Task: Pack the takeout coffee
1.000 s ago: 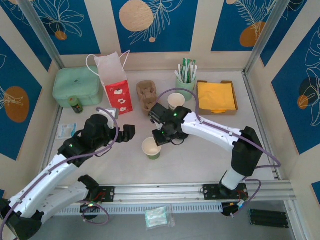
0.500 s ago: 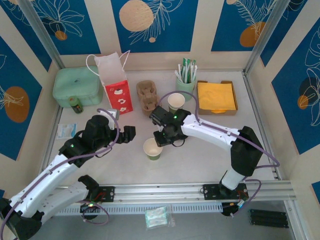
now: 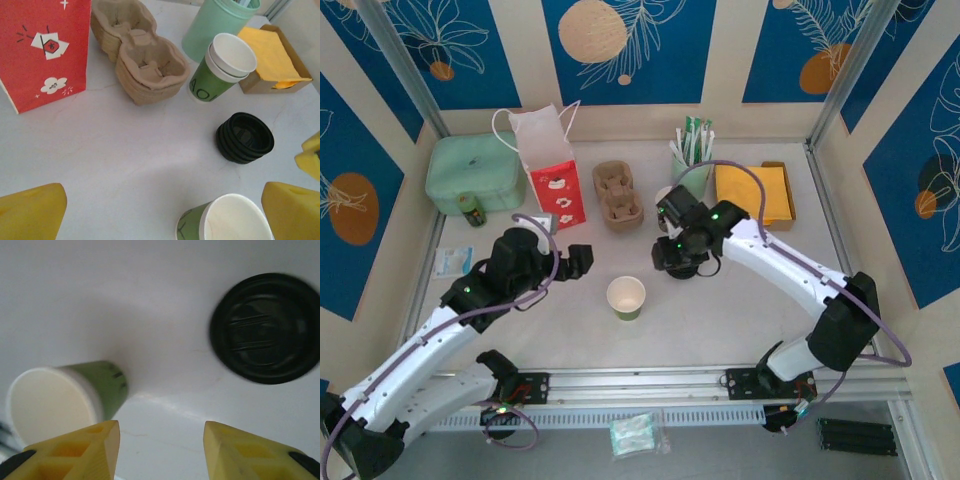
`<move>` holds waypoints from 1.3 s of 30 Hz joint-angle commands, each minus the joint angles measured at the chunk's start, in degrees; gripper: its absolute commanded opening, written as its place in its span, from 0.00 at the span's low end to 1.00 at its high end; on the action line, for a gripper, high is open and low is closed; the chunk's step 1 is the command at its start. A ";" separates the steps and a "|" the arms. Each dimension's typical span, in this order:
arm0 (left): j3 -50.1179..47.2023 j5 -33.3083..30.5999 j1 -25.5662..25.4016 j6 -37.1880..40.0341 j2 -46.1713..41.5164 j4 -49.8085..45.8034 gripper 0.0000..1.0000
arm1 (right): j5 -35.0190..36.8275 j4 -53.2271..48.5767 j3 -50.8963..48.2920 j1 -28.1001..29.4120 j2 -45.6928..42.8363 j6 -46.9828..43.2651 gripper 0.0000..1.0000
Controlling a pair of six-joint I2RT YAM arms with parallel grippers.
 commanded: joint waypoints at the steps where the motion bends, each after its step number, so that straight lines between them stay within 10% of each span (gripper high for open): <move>1: 0.50 3.84 -0.47 -1.40 2.20 3.94 0.99 | 1.85 -3.28 -0.70 -3.77 1.47 -4.68 0.48; 39: 1.96 9.71 -1.62 -4.83 11.45 8.86 0.99 | 4.06 -5.63 10.75 -3.57 23.77 -13.31 0.45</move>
